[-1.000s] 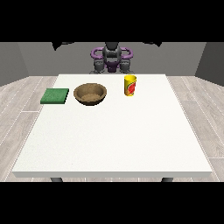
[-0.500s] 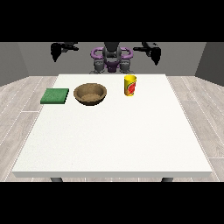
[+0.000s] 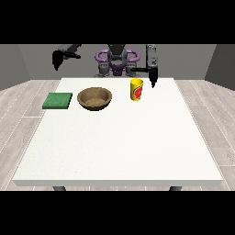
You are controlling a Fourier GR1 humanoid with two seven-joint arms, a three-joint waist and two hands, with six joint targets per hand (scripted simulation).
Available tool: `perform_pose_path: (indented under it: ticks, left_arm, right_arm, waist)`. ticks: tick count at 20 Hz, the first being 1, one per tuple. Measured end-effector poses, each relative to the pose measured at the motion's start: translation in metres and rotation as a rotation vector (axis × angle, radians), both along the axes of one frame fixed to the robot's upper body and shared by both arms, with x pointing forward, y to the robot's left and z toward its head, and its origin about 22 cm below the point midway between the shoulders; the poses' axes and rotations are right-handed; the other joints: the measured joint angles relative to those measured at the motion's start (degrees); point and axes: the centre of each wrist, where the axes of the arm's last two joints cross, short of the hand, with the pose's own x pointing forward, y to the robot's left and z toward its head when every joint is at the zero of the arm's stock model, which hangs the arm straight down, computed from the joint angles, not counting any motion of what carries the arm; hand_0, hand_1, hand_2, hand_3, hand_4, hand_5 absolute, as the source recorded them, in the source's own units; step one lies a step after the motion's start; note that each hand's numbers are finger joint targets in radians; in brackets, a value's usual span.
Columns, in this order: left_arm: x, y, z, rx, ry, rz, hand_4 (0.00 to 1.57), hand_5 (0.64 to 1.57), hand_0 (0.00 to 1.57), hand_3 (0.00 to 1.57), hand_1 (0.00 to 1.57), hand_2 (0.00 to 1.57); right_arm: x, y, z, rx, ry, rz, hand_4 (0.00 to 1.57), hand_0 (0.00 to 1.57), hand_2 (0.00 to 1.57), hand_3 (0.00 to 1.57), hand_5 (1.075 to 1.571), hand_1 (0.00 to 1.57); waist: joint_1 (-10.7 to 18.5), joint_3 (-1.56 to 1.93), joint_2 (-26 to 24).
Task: Pick the cup and pour the ball into the bowl, then pick the bowl and place it on the pad
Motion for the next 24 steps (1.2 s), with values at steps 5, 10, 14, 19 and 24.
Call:
perform_pose_path:
  ticks: [5, 10, 14, 19, 24]
  left_arm:
    - [0.014, -0.005, -0.022, 0.007, -0.005, 0.018, 0.00, 1.517, 0.00, 0.00, 0.00, 0.00]
    - [0.023, -0.010, -0.043, 0.024, -0.019, 0.027, 0.00, 1.520, 0.00, 0.00, 0.00, 0.00]
    - [0.033, -0.010, -0.048, 0.027, -0.034, 0.034, 0.00, 1.521, 0.00, 0.00, 0.00, 0.00]
    - [0.040, -0.014, -0.055, 0.037, -0.033, 0.045, 0.00, 1.559, 0.00, 0.00, 0.00, 0.00]
    - [0.037, -0.018, -0.060, 0.169, -0.073, 0.099, 1.43, 1.255, 1.30, 1.57, 1.30, 1.57]
  right_arm:
    - [0.003, -0.006, -0.007, 0.010, -0.008, 0.024, 0.00, 0.00, 0.00, 0.00, 1.570, 0.00]
    - [0.008, -0.006, -0.010, 0.007, -0.024, 0.031, 0.00, 0.00, 0.00, 0.00, 1.571, 0.00]
    - [0.015, -0.009, -0.011, 0.008, -0.043, 0.027, 0.00, 0.00, 0.00, 0.00, 1.571, 0.00]
    - [0.019, -0.013, -0.013, -0.003, -0.046, 0.035, 0.00, 0.00, 0.00, 0.00, 1.571, 0.00]
    - [0.024, -0.019, -0.005, -0.008, -0.064, 0.044, 0.00, 0.00, 0.00, 0.00, 1.570, 0.00]
  waist:
    - [-0.9, 0.01, 1.5]
    - [-1.3, 0.00, 3.1]
    - [-1.3, 0.00, 4.5]
    - [-1.7, 0.00, 5.1]
    - [-3.2, 0.68, 5.5]
